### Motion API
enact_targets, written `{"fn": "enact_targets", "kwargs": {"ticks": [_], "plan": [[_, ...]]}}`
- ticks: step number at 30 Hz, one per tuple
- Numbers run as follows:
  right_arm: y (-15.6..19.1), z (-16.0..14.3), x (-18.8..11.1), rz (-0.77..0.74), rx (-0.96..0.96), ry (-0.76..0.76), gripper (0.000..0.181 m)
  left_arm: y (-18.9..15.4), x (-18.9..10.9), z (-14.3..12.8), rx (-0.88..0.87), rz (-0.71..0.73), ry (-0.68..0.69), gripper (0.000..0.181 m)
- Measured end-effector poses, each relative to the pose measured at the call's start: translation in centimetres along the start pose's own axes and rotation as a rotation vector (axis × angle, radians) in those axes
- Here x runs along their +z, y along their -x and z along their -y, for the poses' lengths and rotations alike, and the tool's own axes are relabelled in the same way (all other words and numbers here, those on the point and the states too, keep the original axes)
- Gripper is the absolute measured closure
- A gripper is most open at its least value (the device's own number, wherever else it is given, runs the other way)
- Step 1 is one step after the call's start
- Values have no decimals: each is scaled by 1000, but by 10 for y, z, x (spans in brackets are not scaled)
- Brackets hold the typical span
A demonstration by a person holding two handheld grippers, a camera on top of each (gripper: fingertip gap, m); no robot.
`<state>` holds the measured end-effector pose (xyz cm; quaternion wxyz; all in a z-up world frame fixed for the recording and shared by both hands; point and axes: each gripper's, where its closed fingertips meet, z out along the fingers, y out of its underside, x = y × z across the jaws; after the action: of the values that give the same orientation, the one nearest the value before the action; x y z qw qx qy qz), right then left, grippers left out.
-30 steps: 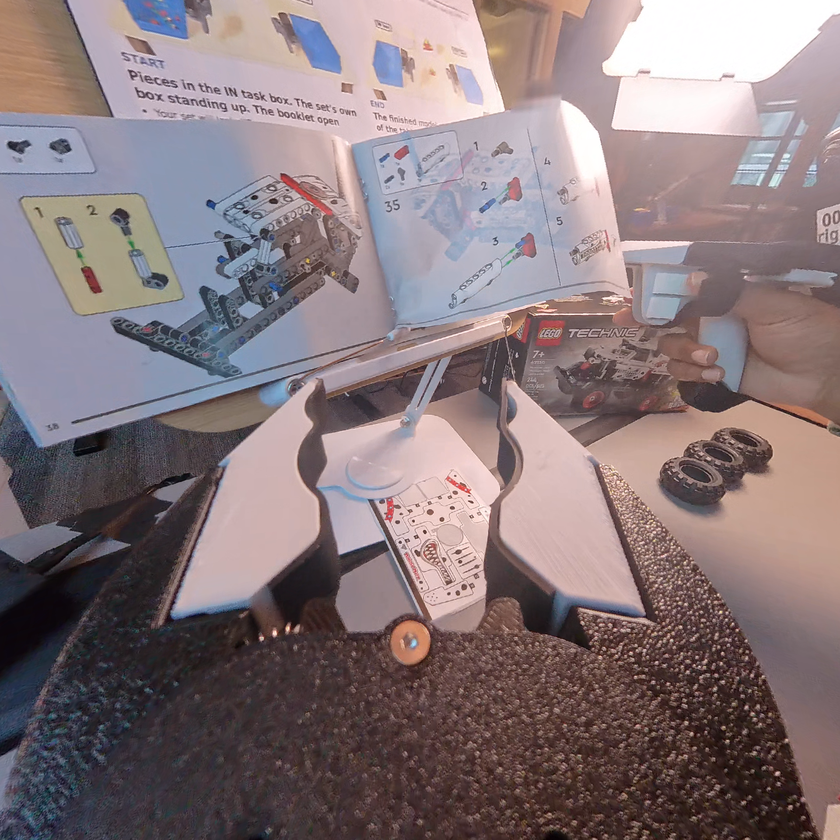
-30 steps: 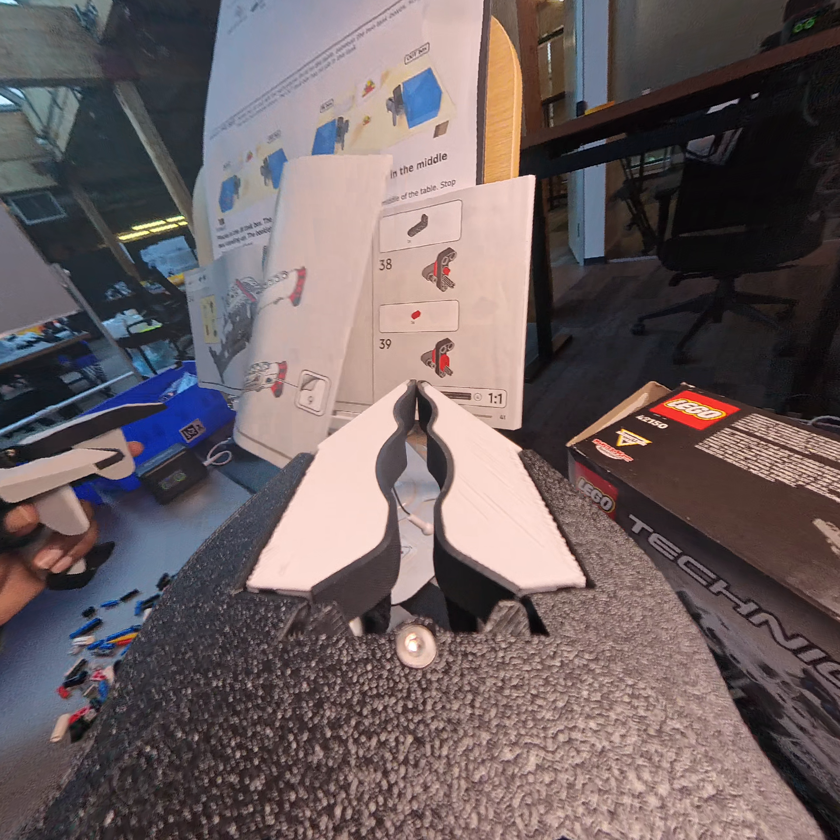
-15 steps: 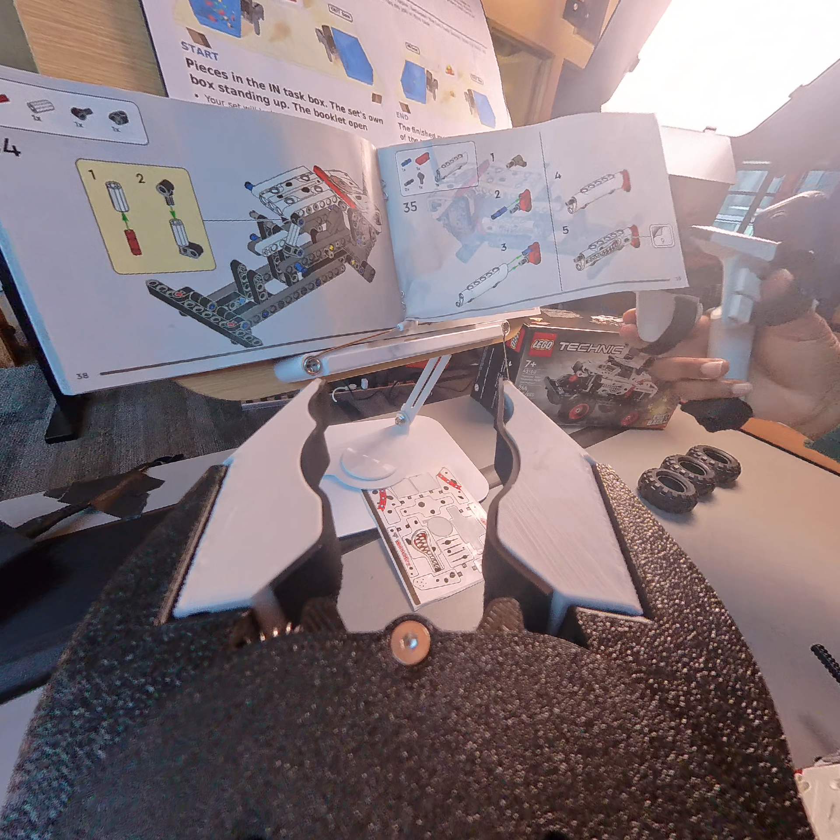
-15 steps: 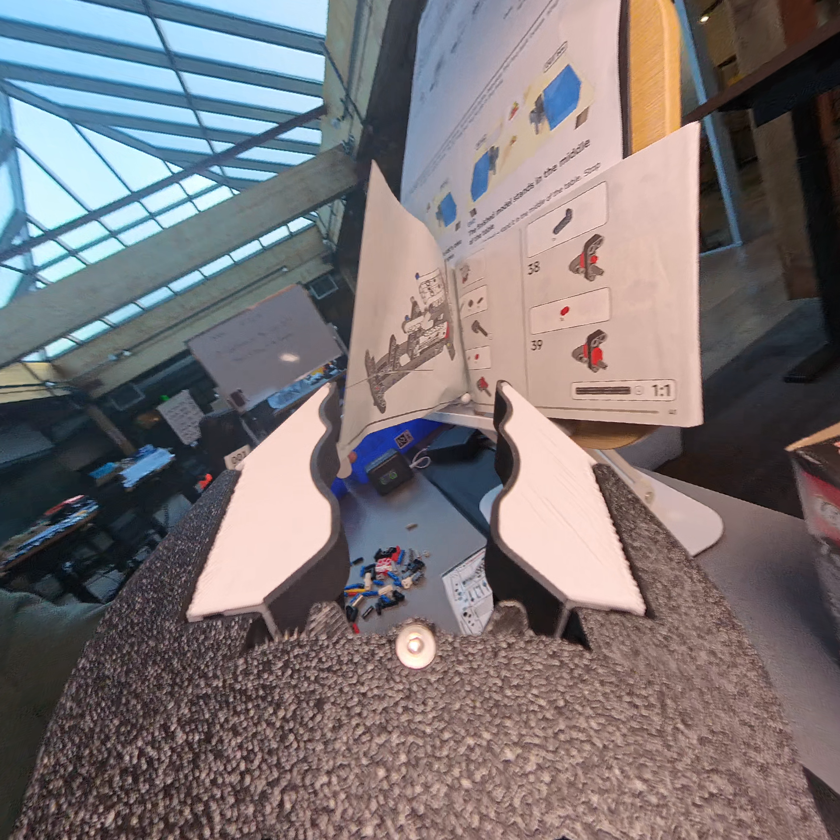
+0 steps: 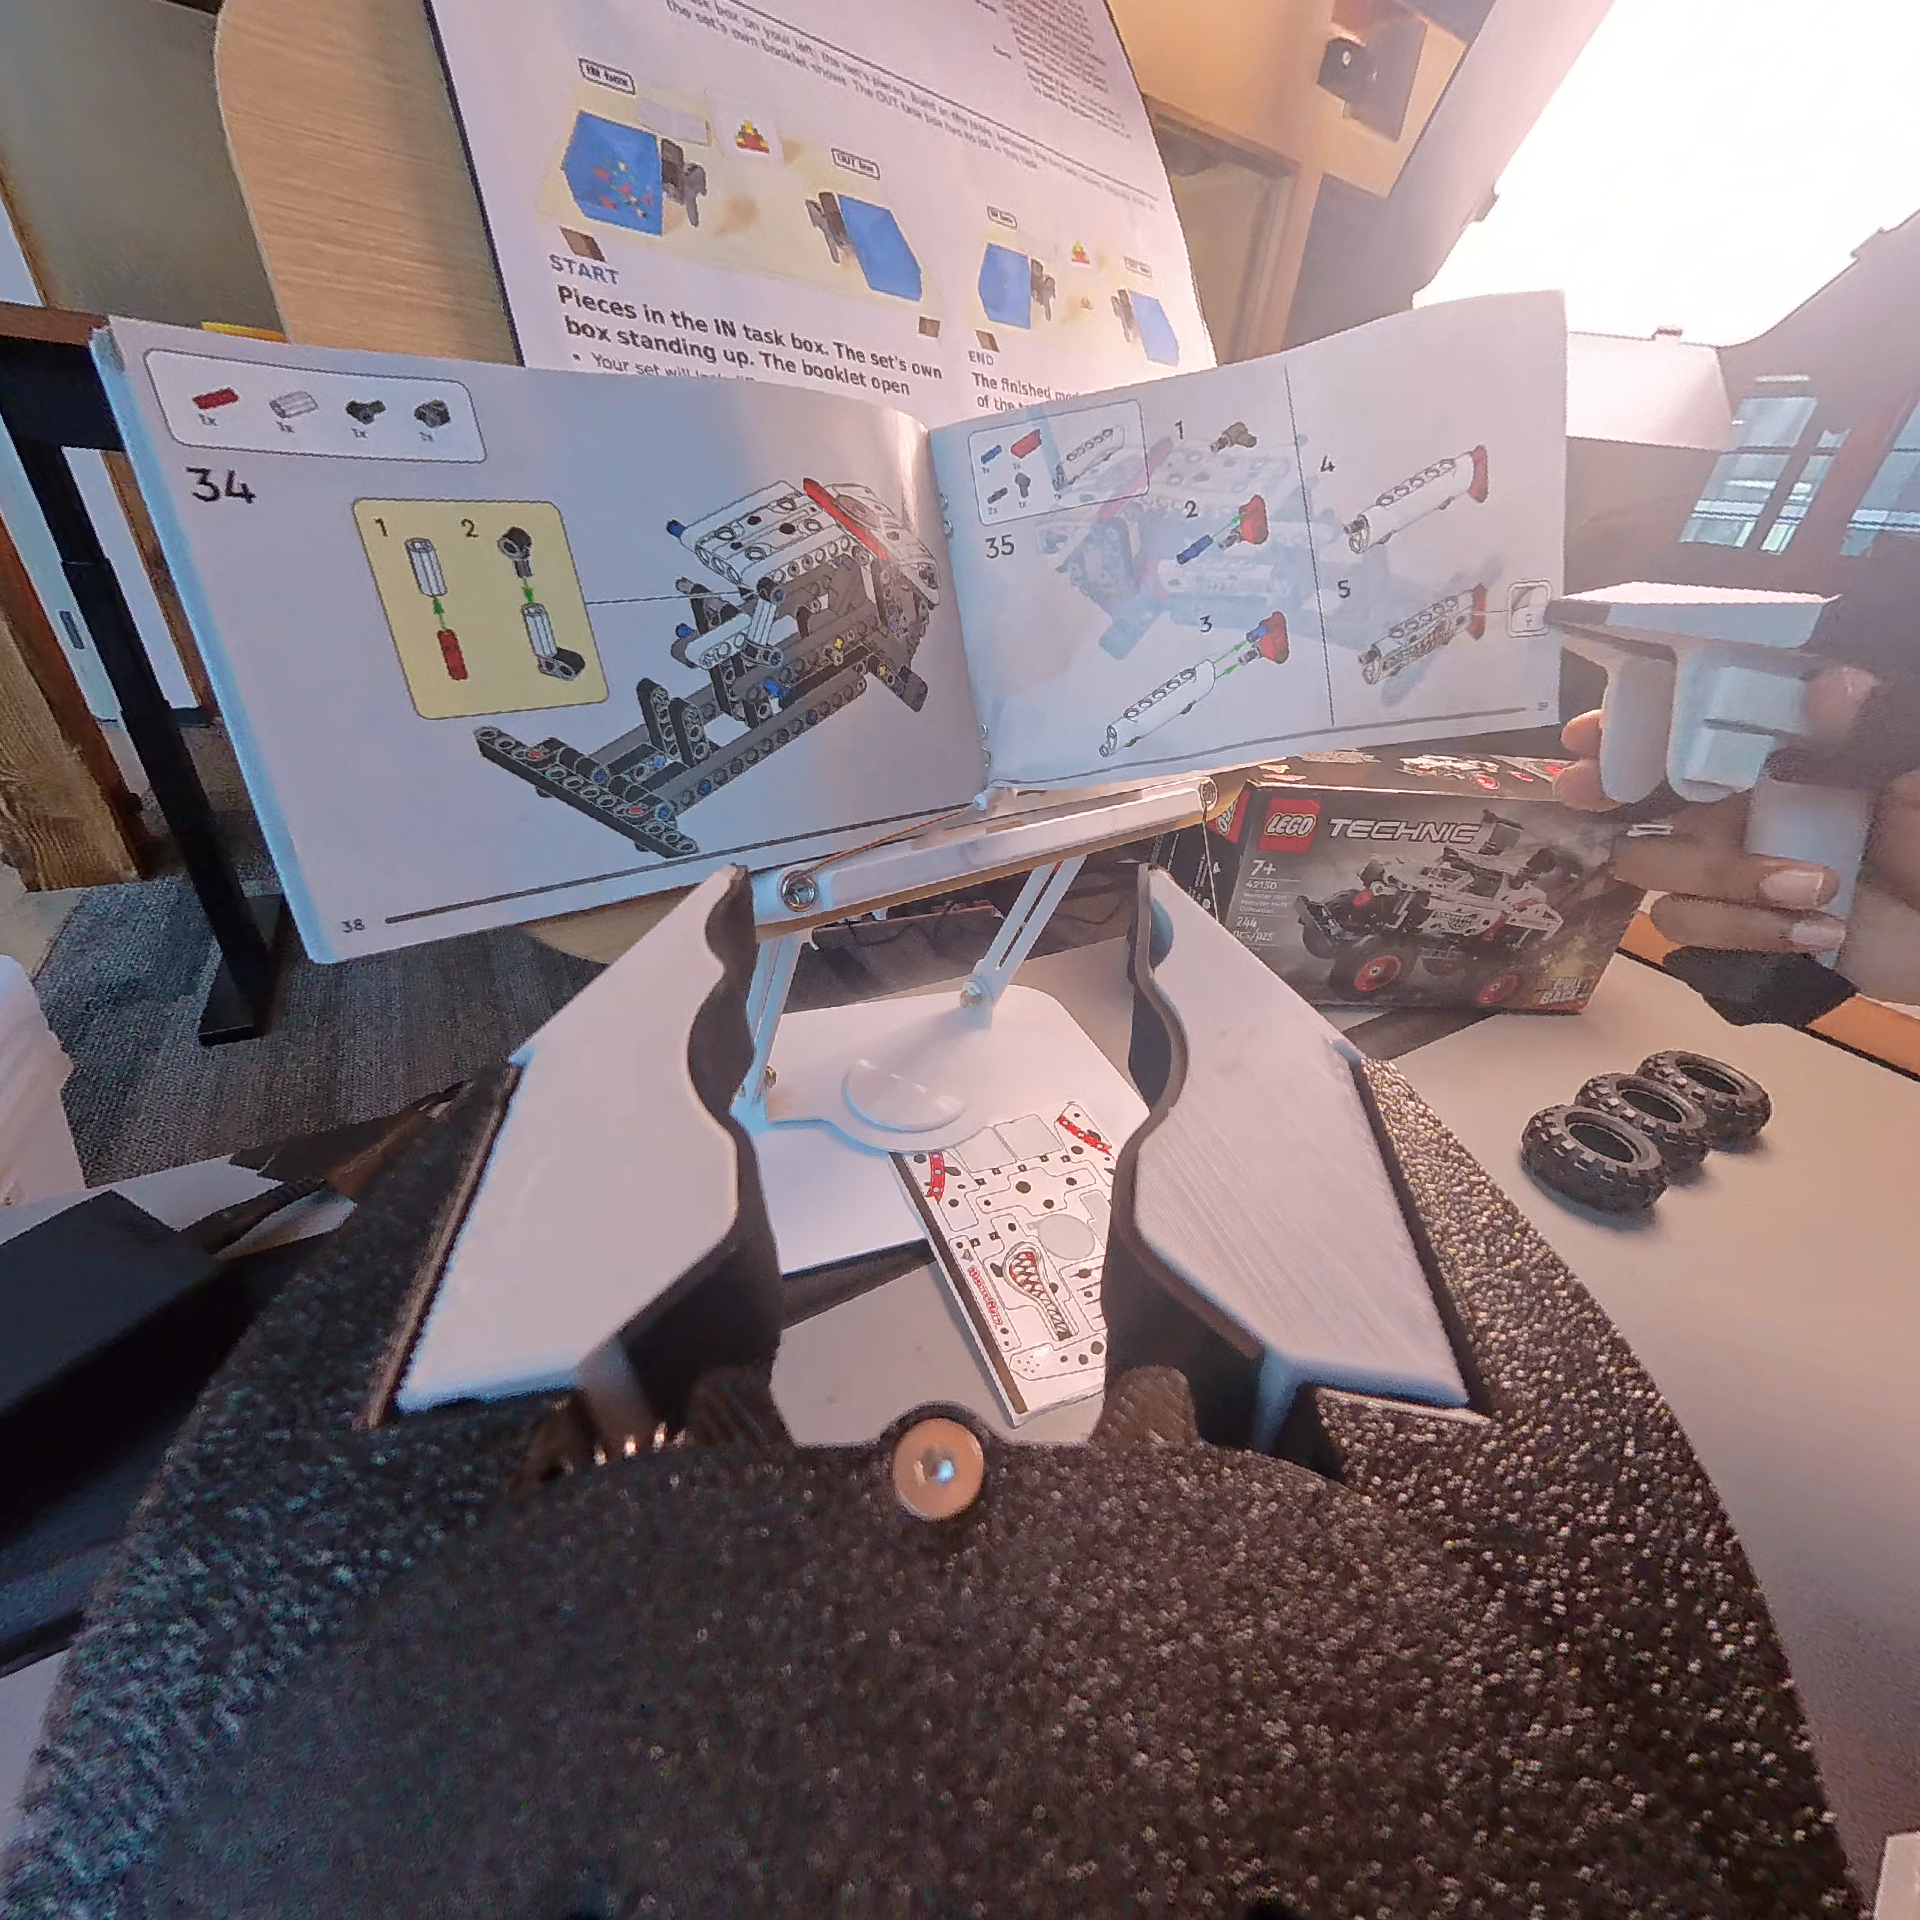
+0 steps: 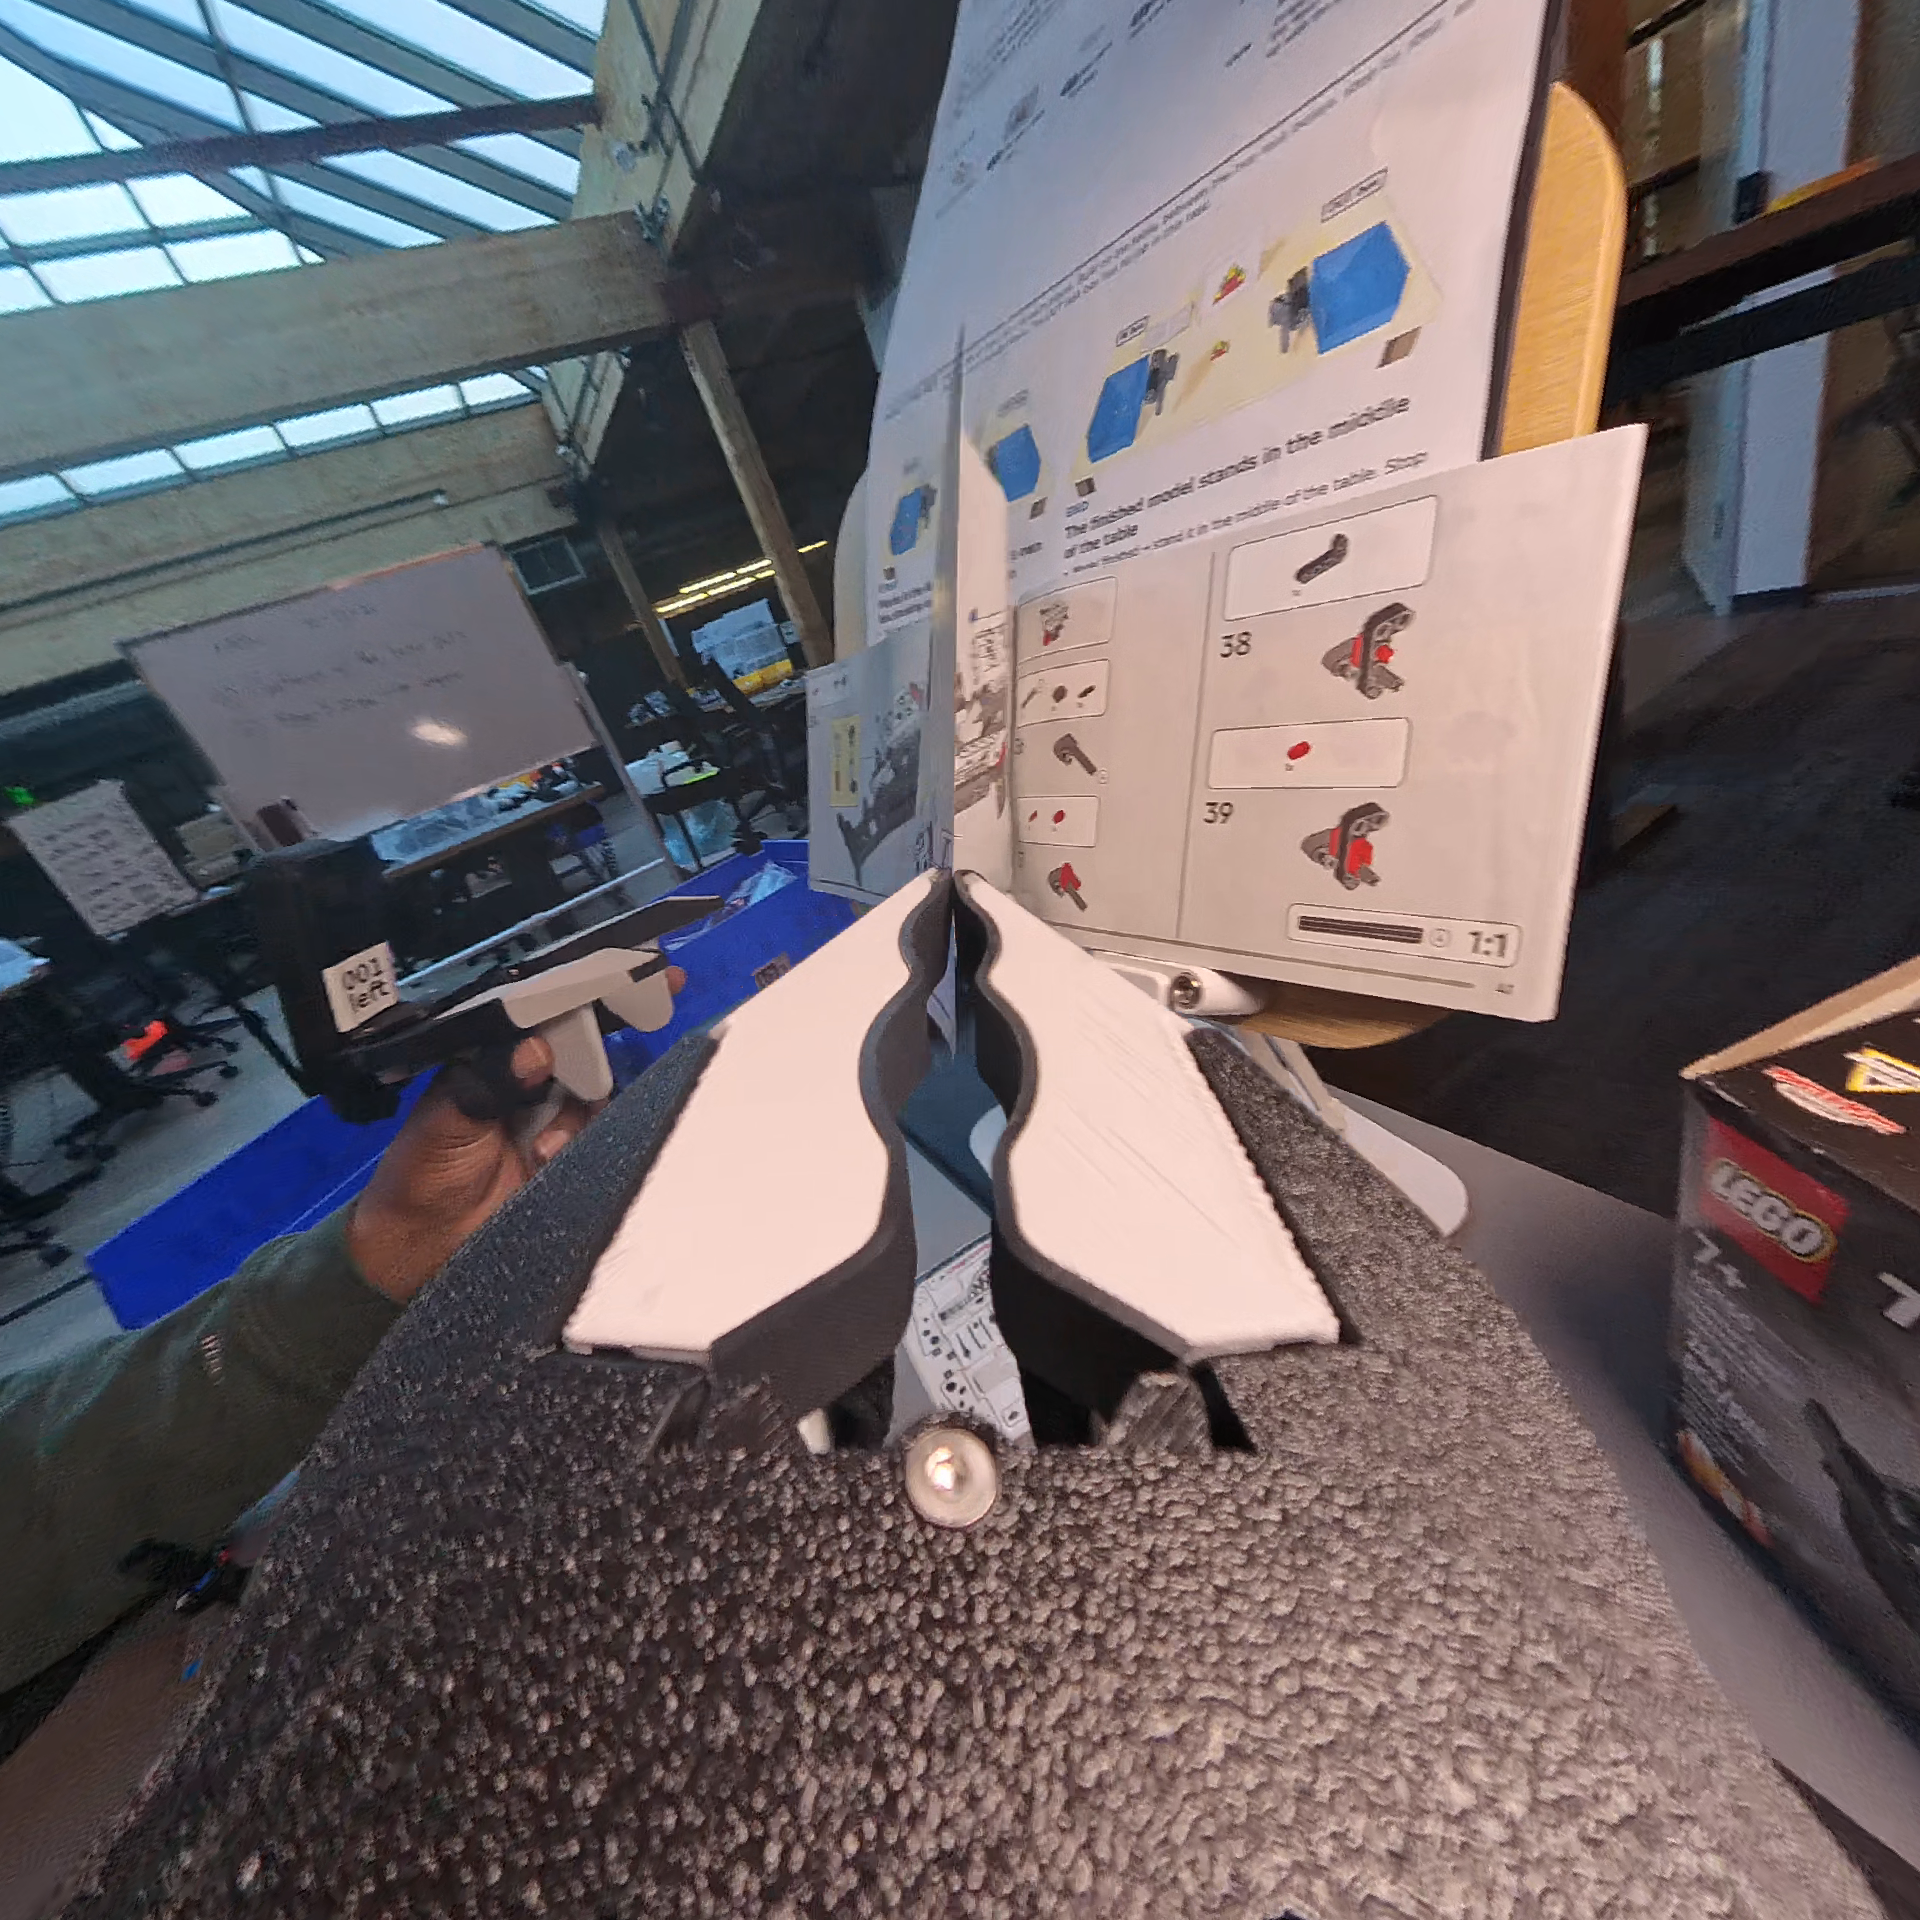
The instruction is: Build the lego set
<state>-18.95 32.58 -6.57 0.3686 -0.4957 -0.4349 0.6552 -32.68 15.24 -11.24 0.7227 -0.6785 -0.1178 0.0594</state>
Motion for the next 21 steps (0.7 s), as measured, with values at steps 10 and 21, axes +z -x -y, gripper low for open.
{"fn": "enact_targets", "kwargs": {"ticks": [10, 21], "plan": [[-9, 3, 5, -52, 8, 10, 181, 3, -3, 2, 3, 5, -5, 109], [27, -3, 27, 50, -27, 48, 181, 7, -6, 5, -1, 9, -10, 109]]}}
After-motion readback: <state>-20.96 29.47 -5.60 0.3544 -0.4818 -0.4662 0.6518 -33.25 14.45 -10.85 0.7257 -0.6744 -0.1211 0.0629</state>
